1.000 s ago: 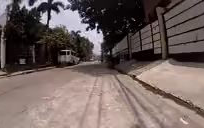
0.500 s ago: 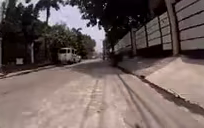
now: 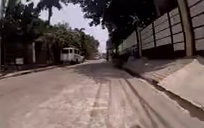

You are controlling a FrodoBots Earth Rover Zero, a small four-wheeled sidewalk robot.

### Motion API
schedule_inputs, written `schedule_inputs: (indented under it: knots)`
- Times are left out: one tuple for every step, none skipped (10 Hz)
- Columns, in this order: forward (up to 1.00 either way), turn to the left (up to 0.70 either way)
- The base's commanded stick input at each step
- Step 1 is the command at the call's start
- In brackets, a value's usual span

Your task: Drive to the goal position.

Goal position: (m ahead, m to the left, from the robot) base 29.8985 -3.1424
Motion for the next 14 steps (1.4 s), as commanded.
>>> schedule_inputs:
  knots:
    - [1.0,0.0]
    - [1.0,0.0]
    - [1.0,0.0]
    - [1.0,0.0]
    - [1.0,0.0]
    - [1.0,0.0]
    - [1.0,0.0]
    - [1.0,0.0]
    - [1.0,0.0]
    - [1.0,0.0]
    - [1.0,0.0]
    - [1.0,0.0]
    - [1.0,0.0]
    - [1.0,0.01]
